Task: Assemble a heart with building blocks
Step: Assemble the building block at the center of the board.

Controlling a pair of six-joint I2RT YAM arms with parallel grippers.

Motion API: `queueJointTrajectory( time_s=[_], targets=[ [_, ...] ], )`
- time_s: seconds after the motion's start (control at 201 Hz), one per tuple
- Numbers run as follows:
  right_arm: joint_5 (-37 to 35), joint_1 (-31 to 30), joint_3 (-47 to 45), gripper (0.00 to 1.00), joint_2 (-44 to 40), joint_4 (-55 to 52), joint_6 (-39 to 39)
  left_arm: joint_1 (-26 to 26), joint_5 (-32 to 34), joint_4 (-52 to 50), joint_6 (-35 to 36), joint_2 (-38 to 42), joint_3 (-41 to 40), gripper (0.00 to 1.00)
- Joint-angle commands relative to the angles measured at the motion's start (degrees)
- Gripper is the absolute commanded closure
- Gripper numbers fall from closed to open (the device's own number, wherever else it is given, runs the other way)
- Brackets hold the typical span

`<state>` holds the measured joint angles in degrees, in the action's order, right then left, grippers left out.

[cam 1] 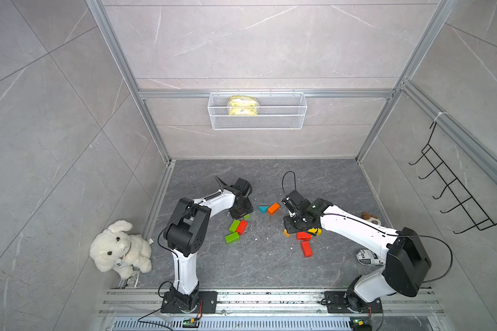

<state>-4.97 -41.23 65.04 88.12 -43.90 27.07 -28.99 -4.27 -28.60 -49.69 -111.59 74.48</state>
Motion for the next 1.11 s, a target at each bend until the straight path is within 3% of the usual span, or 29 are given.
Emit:
queueJointTrajectory(
  time_s=[0.0, 0.239, 0.403, 0.722, 1.1],
  targets=[
    [-1.1, -0.3, -1.0, 0.60, -1.7, 0.1, 1.4, -0.1, -2.1, 1.7, -2.0, -1.0, 2.1, 0.53],
    [-1.0, -0.3, -1.2, 0.60, -1.8, 0.3, 1.7, -0.5, -2.1, 1.6, -3.4, 1.0, 0.9, 0.48],
    [-0.6, -0.3, -0.7, 0.60, -1.6, 0.6, 1.8, -0.6, 2.1, 0.5, -3.9, 6.5, -3.1, 0.42],
    [-0.6, -0.3, -0.8, 0.59, -1.8, 0.3, 1.5, 0.3, 6.5, -2.4, -1.5, 6.5, -1.7, 0.47],
    [-1.0, -0.3, -1.6, 0.59, -3.7, -0.5, 1.5, 0.2, 2.1, -0.5, -2.0, 1.0, 1.5, 0.53]
  ],
)
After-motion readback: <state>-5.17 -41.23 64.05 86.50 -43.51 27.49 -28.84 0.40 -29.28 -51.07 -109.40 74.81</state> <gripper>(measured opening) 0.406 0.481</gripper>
